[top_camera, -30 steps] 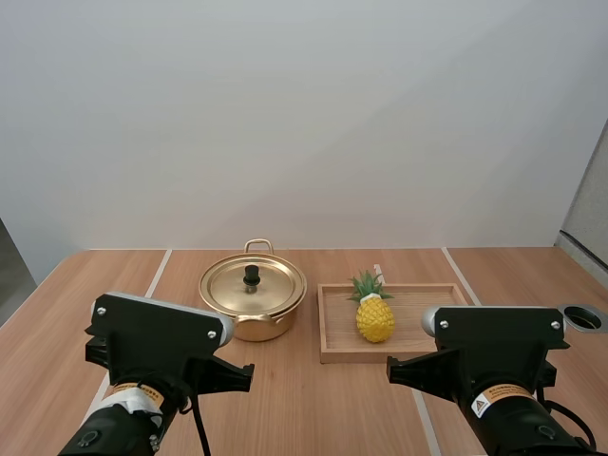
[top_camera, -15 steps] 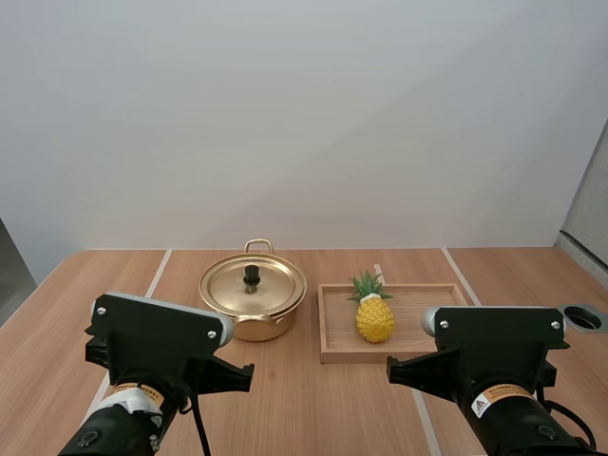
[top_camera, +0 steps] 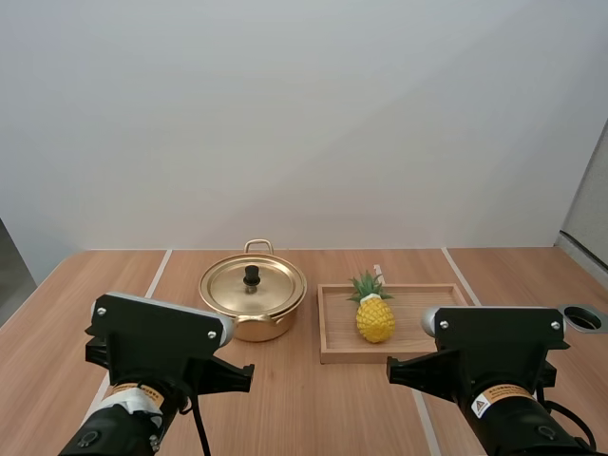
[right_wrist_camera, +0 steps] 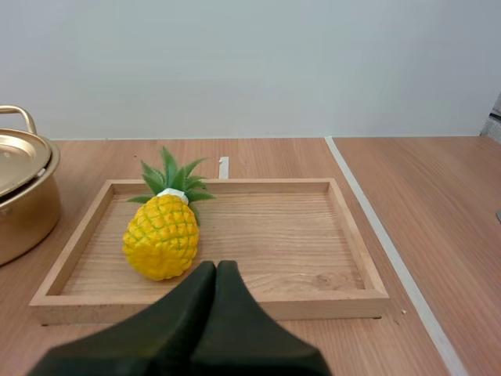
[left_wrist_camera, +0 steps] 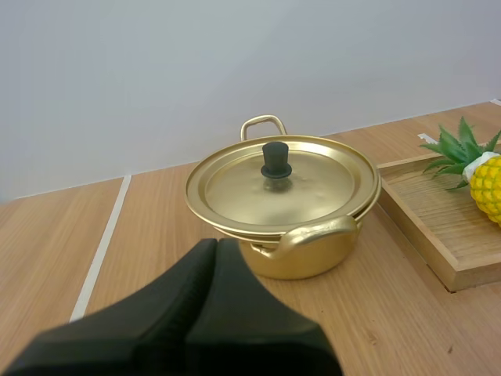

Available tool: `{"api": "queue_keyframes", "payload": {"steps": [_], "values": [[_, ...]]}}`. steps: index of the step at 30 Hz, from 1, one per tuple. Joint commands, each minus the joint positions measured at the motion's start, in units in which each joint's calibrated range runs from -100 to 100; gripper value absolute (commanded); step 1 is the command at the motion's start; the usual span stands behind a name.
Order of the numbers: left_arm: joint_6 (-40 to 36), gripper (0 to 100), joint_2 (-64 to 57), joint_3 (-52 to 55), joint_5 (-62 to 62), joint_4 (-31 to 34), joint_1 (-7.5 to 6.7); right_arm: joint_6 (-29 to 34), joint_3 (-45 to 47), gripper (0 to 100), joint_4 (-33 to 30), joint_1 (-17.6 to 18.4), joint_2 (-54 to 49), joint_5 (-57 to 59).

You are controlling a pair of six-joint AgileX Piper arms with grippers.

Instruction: Open the pot, put the pineapple inside, and close it

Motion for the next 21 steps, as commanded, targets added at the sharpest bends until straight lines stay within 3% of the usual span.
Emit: {"api": "queue_keyframes", "payload": {"steps": [1,18,21], "values": [[0.00,0,-0.31,0.00,-1.13,-1.07,-0.08,-0.36,0.00,0,-0.33,-0.04,-0.51,-1.36],[0.00,0,-0.31,0.00,-1.32,-1.07,-0.08,-0.36,0.00,0,-0.33,-0.04,-0.51,-1.36],[0.00,0,-0.31,0.00,-1.27,-0.39,-0.08,0.00,0.00,0,2.74,-0.04,-0.51,-1.36]]}}
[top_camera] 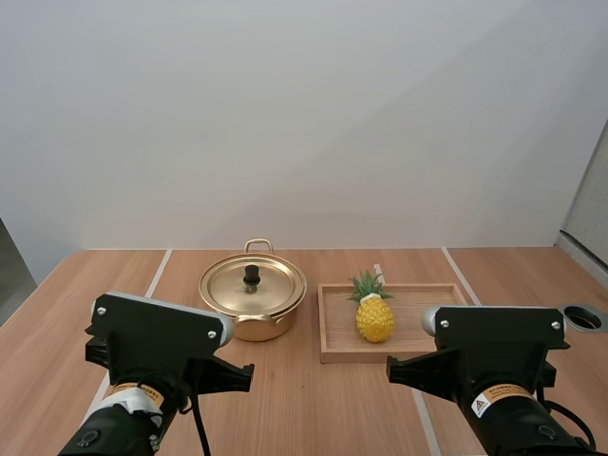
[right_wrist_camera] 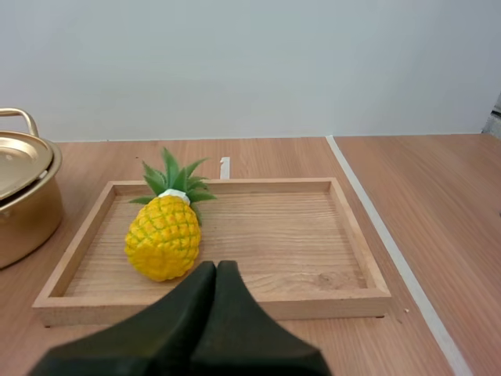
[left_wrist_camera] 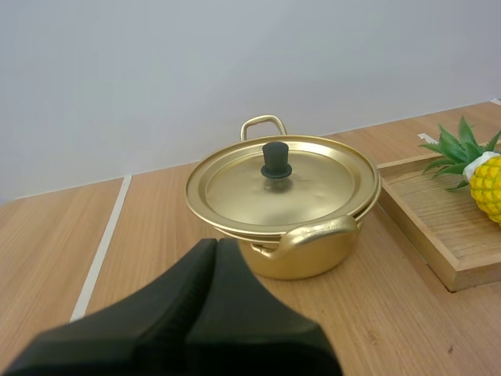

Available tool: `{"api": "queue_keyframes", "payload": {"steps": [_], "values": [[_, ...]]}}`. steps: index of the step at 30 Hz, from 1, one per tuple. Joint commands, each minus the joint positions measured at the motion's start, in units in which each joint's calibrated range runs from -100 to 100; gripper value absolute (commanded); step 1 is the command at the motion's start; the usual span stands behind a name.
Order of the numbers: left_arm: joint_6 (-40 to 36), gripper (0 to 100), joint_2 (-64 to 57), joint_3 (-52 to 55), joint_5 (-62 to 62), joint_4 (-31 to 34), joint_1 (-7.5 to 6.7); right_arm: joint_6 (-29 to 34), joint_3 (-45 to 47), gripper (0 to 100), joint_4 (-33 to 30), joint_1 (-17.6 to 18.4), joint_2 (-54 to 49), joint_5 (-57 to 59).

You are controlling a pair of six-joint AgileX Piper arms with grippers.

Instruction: Open the pot, put the pineapple inside, and close it

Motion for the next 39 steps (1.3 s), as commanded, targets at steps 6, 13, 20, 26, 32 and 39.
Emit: {"api": "queue_keyframes", "payload": {"steps": [6,13,20,26,32,39], "values": [[-0.09,0,-0.31,0.00,-1.27,-0.01,-0.08,0.00,0.00,0,4.71,-0.04,-0.51,-1.36],[-0.09,0,-0.31,0.00,-1.27,-0.01,-0.08,0.00,0.00,0,4.71,-0.04,-0.51,-1.36],[-0.09,2,-0.31,0.00,-1.90,0.79,-0.08,0.00,0.00,0,2.00,-0.04,-0.51,-1.36],[-1.23,35,-0.31,0.00,-3.07,2.38,0.43,1.03,0.00,25,-1.99,-0.04,-0.51,-1.36],[-7.14,100,-0.31,0.00,-3.07,2.38,2.13,1.55,0.00,100,-1.75,-0.04,-0.51,-1.70],[-8.25,100,-0.31,0.00,-3.48,2.96,2.13,-2.54,0.00,100,-6.94,-0.04,-0.51,-10.40]]}}
